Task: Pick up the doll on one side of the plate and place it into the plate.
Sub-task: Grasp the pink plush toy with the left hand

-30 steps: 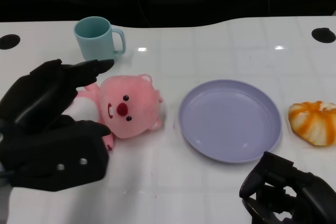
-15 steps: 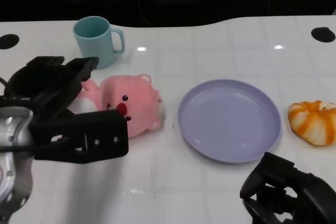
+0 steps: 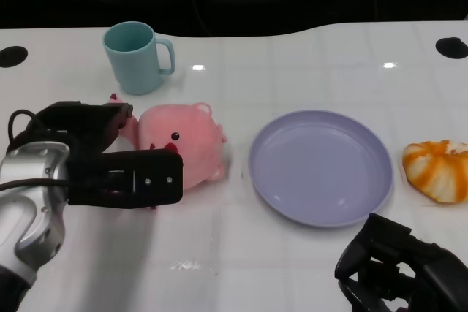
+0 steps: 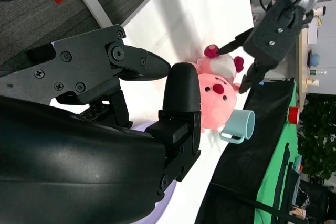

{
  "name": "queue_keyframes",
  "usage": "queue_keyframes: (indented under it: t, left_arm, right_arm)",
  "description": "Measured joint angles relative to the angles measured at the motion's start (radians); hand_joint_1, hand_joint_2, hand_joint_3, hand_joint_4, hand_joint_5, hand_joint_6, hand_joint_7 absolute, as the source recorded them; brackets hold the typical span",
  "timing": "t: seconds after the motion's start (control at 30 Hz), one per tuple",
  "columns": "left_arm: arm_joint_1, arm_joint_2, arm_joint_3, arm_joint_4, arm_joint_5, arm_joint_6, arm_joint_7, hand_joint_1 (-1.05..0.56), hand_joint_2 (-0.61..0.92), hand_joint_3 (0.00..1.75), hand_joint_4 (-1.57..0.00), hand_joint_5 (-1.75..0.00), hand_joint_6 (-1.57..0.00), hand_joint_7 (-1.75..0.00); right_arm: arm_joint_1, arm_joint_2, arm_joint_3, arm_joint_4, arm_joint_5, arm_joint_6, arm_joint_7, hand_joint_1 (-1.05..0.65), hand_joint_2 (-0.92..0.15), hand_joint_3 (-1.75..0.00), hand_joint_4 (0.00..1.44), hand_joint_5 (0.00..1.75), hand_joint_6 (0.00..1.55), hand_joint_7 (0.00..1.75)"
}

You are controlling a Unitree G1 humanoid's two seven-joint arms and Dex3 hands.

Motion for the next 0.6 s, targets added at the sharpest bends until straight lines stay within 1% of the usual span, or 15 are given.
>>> queue_keyframes:
  t: [0.2,0.43,0.5,0.6]
  left_arm:
    - [-0.058,-0.034,-0.036,0.142,0.0,-0.035,0.036,-0.68,0.85,0.0,-0.06,-0.14,-0.19,-0.01]
    - [-0.149,-0.083,-0.071,0.366,-0.013,-0.09,0.105,-0.67,0.86,0.0,-0.09,-0.14,-0.22,-0.02]
    - [-0.177,-0.1,-0.075,0.434,-0.022,-0.101,0.127,-0.63,0.86,0.0,-0.11,-0.14,-0.24,-0.02]
    - [-0.212,-0.121,-0.075,0.53,-0.041,-0.129,0.163,-0.53,0.86,0.0,-0.17,-0.14,-0.29,-0.03]
  right_arm:
    - [0.002,0.0,0.0,-0.002,0.001,0.005,0.002,-0.26,-0.86,-0.62,0.63,1.75,0.41,1.66]
    - [0.009,0.001,0.0,-0.011,0.002,0.009,0.002,-0.27,-0.86,-0.62,0.64,1.75,0.41,1.66]
    - [0.013,0.001,0.0,-0.011,0.003,0.009,0.002,-0.27,-0.86,-0.61,0.64,1.75,0.41,1.66]
    - [0.014,0.001,0.0,-0.013,0.005,0.01,0.002,-0.28,-0.86,-0.61,0.65,1.75,0.41,1.66]
